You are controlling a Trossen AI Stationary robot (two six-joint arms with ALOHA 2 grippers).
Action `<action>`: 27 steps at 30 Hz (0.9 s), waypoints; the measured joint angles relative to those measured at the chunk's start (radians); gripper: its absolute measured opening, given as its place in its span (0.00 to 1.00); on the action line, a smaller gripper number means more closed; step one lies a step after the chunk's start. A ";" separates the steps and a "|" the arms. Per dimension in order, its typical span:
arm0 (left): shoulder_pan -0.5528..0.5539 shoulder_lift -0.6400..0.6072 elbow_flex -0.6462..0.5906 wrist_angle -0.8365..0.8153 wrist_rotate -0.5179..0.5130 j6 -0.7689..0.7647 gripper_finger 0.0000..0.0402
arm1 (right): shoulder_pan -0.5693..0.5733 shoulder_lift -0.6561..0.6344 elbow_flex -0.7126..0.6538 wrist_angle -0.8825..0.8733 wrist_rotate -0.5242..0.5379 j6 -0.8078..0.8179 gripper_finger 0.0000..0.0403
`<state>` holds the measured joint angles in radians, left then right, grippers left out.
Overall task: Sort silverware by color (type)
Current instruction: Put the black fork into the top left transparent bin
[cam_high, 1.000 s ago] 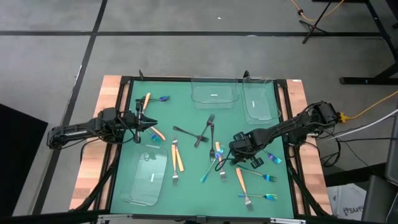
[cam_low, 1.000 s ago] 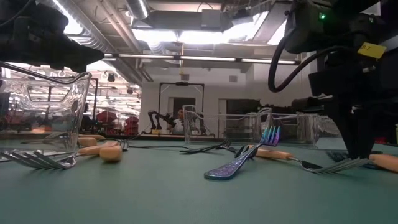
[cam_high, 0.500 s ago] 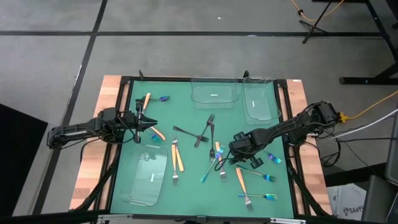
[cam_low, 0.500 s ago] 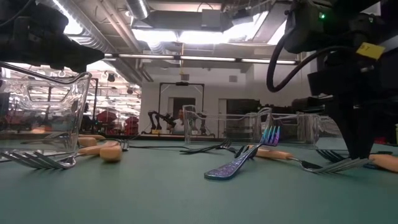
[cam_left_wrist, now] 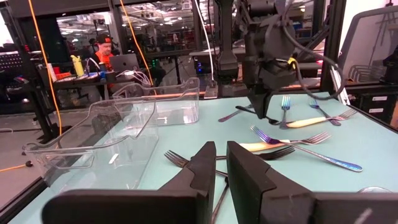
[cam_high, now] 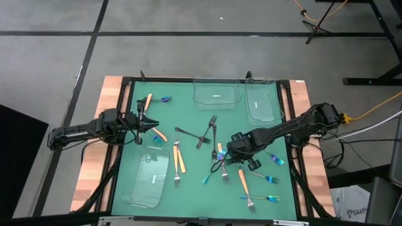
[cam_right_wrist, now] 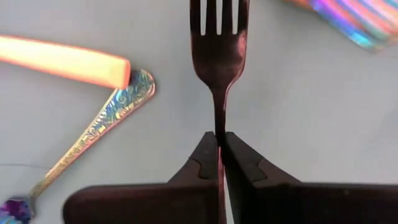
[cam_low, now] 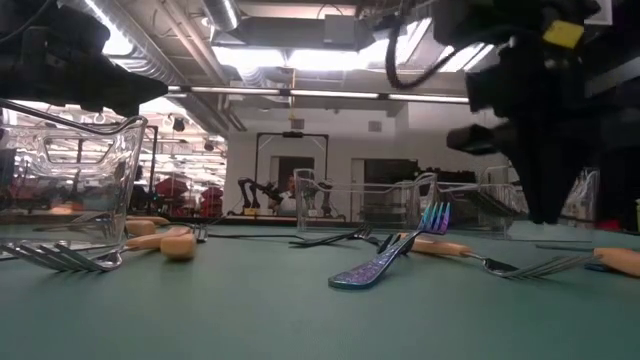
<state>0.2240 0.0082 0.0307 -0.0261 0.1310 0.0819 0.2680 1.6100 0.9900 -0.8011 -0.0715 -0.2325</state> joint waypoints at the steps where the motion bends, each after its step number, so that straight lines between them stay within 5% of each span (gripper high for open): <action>1: 0.000 0.000 0.000 0.000 0.000 0.000 0.08 | 0.000 0.000 0.015 -0.008 0.000 0.000 0.00; 18: 0.000 0.000 0.000 0.000 0.000 0.000 0.08 | -0.002 -0.002 0.293 -0.140 0.044 -0.007 0.00; 27: 0.000 0.000 0.000 0.000 0.000 0.000 0.08 | -0.096 -0.003 0.418 -0.146 0.043 -0.009 0.00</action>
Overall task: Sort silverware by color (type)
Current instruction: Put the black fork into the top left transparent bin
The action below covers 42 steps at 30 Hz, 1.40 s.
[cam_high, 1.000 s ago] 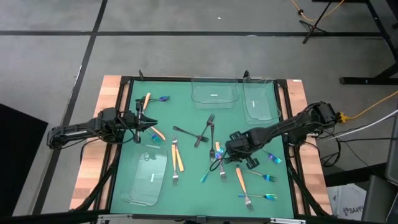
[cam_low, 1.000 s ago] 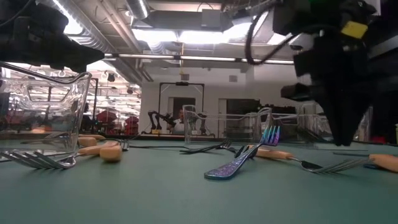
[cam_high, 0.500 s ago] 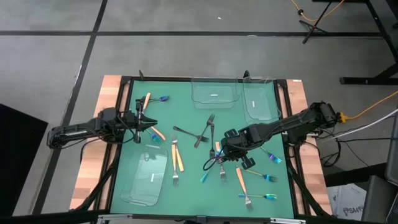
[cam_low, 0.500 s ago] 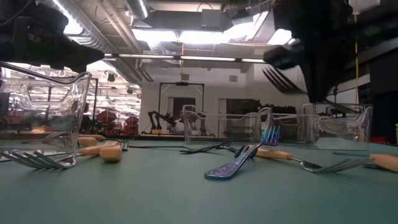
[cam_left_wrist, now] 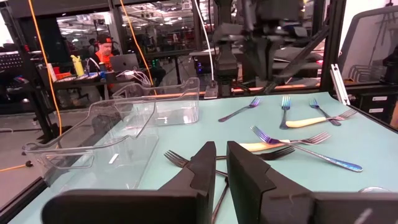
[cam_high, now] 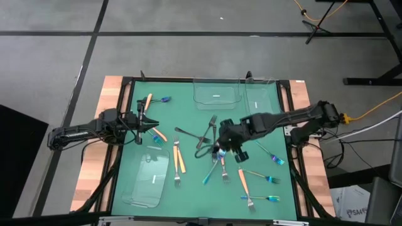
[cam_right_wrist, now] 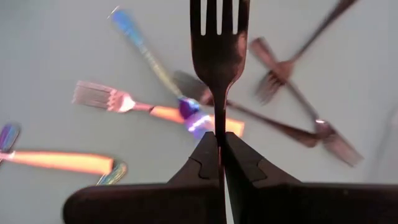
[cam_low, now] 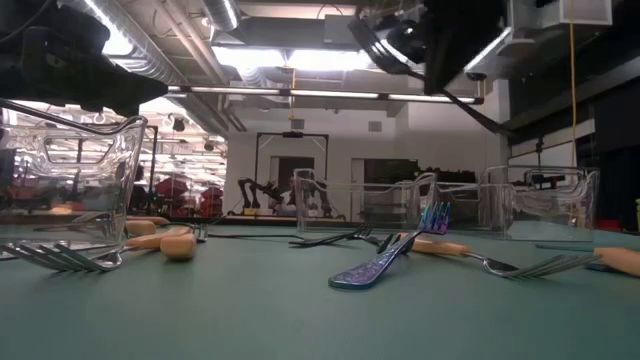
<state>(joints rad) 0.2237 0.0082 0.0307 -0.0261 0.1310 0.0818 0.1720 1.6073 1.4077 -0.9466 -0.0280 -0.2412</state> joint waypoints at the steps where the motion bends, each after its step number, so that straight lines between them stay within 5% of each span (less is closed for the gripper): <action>1: 0.000 0.000 0.000 0.000 0.000 0.000 0.08 | -0.014 0.000 0.013 0.000 0.000 0.000 0.00; 21: 0.000 0.000 0.000 0.000 0.000 0.000 0.08 | -0.400 0.000 0.094 0.197 -0.003 -0.199 0.00; 42: 0.000 0.000 0.000 0.000 -0.001 0.000 0.08 | -0.763 0.076 0.094 0.330 -0.149 -0.359 0.00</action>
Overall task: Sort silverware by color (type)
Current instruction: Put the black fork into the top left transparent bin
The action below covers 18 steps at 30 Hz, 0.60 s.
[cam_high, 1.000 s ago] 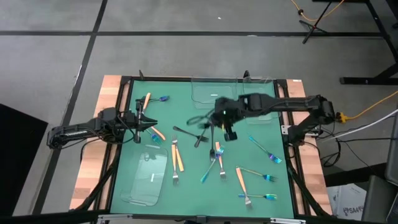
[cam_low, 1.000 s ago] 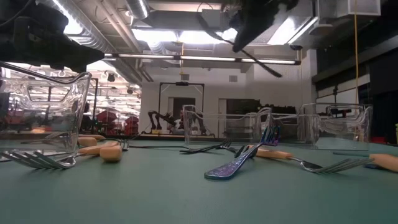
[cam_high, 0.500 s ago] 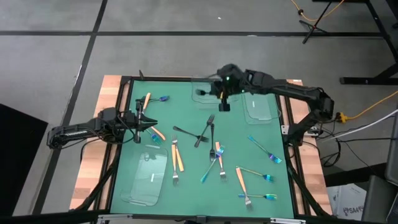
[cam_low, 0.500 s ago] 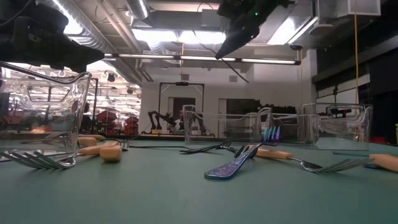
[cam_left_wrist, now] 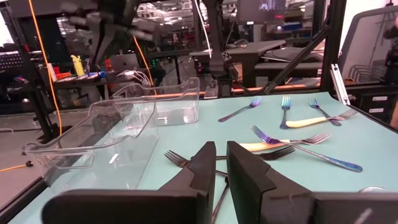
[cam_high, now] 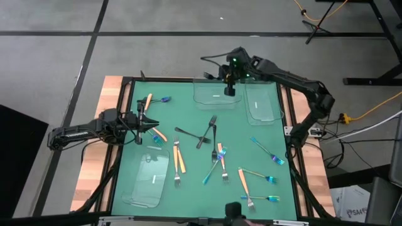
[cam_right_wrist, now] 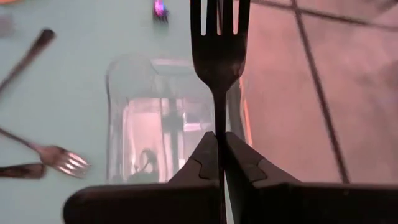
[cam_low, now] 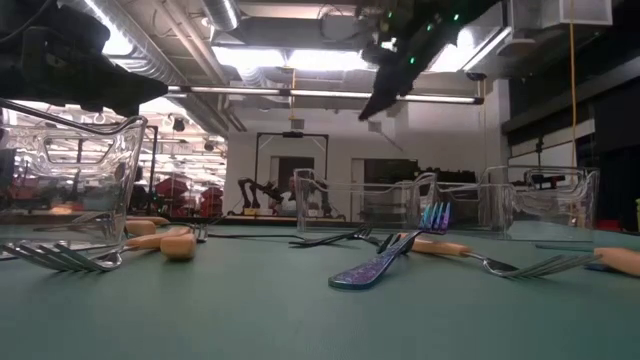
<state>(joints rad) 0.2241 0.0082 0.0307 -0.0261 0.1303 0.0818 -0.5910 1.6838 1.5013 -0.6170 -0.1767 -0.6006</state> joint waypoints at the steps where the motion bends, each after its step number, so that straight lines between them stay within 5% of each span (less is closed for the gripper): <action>1: 0.000 0.000 0.000 0.000 0.000 0.000 0.08 | -0.007 0.018 0.000 0.002 -0.001 -0.007 0.00; 18: 0.000 0.000 0.000 -0.003 -0.065 0.000 0.08 | -0.018 0.316 0.000 0.049 0.008 -0.064 0.00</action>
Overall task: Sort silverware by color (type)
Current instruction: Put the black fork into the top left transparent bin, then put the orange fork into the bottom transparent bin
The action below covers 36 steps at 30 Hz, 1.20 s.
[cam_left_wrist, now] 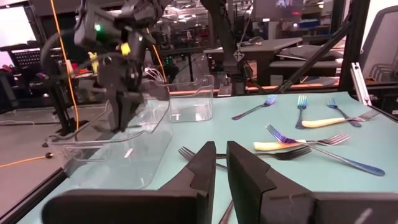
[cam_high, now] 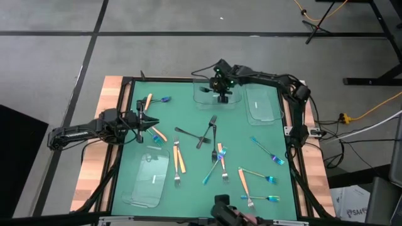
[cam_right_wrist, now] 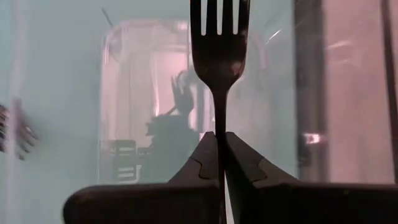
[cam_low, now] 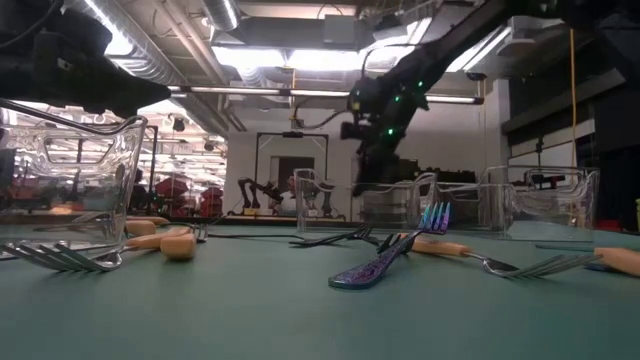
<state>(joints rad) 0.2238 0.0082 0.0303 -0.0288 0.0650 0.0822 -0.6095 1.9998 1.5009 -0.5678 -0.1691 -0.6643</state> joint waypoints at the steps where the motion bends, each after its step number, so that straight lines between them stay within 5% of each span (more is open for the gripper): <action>1: 0.000 0.000 0.000 0.000 -0.002 0.000 0.08 | 0.000 0.012 0.000 0.001 0.000 0.000 0.00; 20: 0.000 0.000 0.000 0.000 -0.002 0.000 0.08 | 0.001 0.073 0.001 0.040 -0.033 0.006 0.01; 36: 0.000 0.000 0.000 -0.001 -0.001 0.000 0.08 | 0.001 0.074 0.000 0.051 -0.029 0.006 0.16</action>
<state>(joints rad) 0.2237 0.0082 0.0305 -0.0296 0.0639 0.0822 -0.6086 2.0739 1.5013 -0.5163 -0.1982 -0.6586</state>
